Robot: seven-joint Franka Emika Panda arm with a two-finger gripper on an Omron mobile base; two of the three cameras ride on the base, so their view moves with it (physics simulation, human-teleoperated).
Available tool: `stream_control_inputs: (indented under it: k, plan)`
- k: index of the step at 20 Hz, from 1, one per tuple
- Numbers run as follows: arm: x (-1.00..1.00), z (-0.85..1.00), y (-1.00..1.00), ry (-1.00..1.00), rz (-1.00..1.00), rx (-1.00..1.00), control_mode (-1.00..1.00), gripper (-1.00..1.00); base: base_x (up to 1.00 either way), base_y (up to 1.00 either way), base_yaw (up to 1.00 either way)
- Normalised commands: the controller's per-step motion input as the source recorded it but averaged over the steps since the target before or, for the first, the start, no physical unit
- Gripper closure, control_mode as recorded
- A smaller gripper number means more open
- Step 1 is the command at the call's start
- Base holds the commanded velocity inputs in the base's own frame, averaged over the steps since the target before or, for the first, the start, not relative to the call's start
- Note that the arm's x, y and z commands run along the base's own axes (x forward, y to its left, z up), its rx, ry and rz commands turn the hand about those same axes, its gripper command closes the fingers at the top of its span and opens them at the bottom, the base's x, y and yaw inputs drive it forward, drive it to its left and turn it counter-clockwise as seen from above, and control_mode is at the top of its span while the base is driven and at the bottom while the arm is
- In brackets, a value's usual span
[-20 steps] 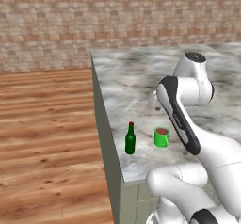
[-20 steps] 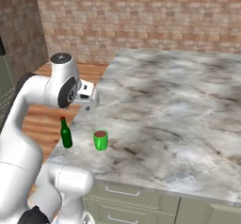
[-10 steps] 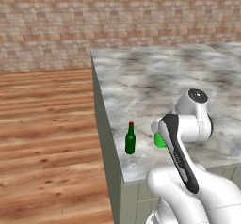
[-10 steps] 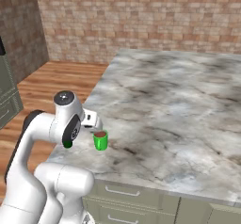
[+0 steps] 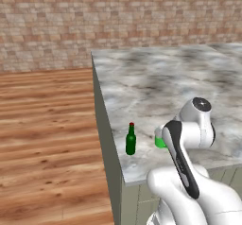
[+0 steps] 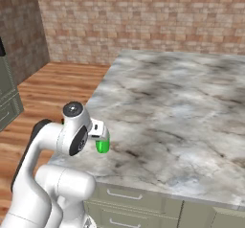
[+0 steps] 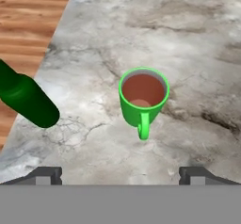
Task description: Place the microwavable item in the microwave. Then, close the microwave door and press the start button.
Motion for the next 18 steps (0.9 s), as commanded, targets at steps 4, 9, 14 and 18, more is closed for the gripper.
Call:
stream_control_inputs:
  k: [4,9,14,18]
  plan:
    - [0.0,-0.11,0.0,0.05,0.0,0.0,-1.0,-1.0,0.0,0.0,0.0]
    - [0.0,-0.3,0.0,0.0,0.0,0.0,-1.0,-1.0,0.0,0.0,0.0]
    - [0.01,-0.49,-0.22,0.0,0.0,0.0,-1.0,-1.0,0.0,0.0,0.0]
    - [0.11,-0.38,-0.23,0.0,0.0,0.0,-1.0,-1.0,0.0,0.0,0.0]
